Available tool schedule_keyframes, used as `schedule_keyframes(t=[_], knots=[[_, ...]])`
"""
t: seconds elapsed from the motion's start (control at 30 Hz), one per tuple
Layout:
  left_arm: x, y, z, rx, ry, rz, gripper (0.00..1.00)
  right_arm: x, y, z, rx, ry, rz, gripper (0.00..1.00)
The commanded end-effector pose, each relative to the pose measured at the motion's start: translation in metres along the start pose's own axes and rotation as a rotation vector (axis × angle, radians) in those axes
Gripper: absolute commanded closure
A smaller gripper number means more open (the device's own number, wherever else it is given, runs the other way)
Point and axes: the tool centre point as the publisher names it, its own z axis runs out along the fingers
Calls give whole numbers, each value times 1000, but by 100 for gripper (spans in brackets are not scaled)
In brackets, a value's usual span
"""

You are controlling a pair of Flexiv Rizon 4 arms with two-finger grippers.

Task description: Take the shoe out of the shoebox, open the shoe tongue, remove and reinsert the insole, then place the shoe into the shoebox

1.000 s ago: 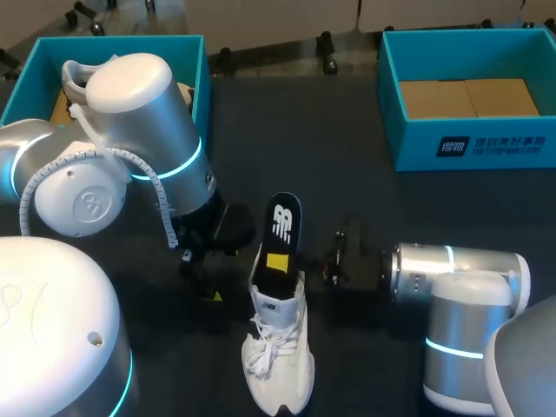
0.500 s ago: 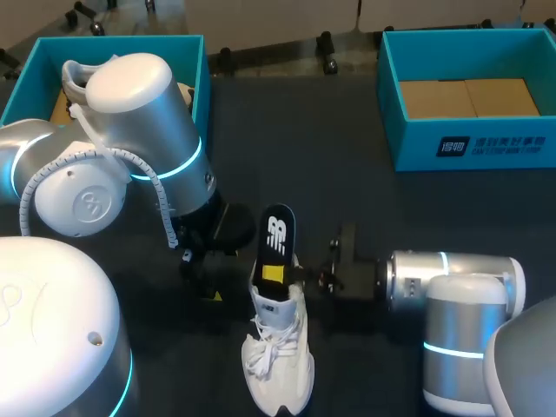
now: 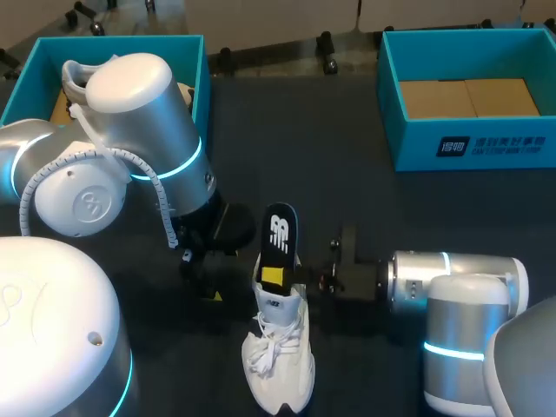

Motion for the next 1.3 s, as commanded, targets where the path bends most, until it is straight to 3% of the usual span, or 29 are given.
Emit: schedule_keyframes(t=[0.03, 0.27, 0.43, 0.5, 0.67, 0.73, 1.3], knots=[[0, 0, 1, -1, -1, 1, 0, 5, 7, -1, -10, -29, -28, 63], [0, 0, 1, -1, -1, 1, 0, 10, 14, -6, -46, -70, -84, 63], [0, 0, 1, -1, -1, 1, 0, 10, 16, -11, -93, -85, -122, 69], [0, 0, 1, -1, -1, 1, 0, 9, 17, -12, -101, -88, -124, 80], [0, 0, 1, -1, -1, 1, 0, 4, 20, -13, -110, -85, -122, 90], [0, 0, 1, -1, -1, 1, 0, 3, 21, -13, -114, -84, -123, 100], [0, 0, 1, -1, -1, 1, 0, 1, 22, -14, -115, -78, -113, 100]])
